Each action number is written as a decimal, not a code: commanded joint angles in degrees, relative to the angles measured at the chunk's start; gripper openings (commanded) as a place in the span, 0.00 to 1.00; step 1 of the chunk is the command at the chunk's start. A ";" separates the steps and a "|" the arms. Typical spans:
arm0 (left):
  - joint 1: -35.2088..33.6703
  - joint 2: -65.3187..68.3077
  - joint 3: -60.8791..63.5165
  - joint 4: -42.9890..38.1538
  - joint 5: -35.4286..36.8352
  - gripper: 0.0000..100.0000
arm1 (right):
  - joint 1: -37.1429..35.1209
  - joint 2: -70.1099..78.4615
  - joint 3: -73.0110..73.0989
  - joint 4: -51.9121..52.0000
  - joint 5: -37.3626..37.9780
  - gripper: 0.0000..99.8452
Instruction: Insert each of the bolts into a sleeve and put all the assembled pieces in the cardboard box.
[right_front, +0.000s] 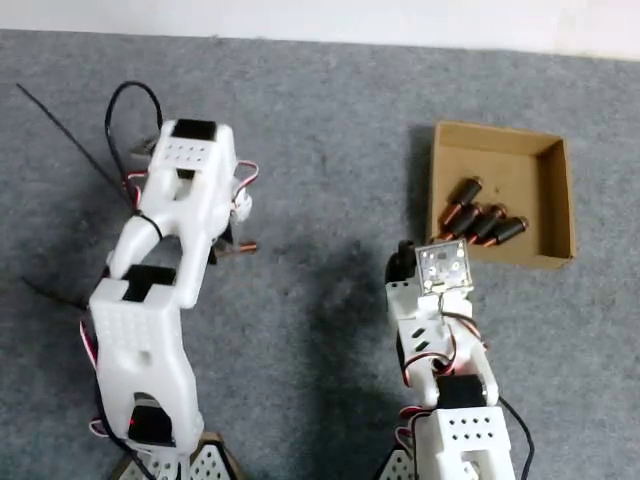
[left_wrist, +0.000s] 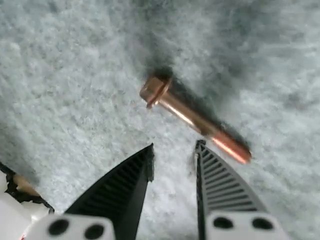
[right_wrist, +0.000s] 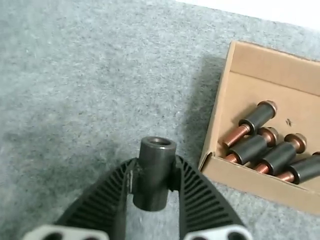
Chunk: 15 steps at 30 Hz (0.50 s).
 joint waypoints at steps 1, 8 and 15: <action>-0.57 3.47 -0.40 -1.05 0.53 0.14 | 0.22 -1.01 -0.13 -1.63 0.44 0.01; -0.75 9.80 -0.75 -7.91 0.53 0.13 | 0.22 -1.01 -0.13 -1.63 0.44 0.01; -0.66 4.79 -0.57 -8.00 0.26 0.13 | 0.22 -1.01 -0.13 -1.63 0.44 0.01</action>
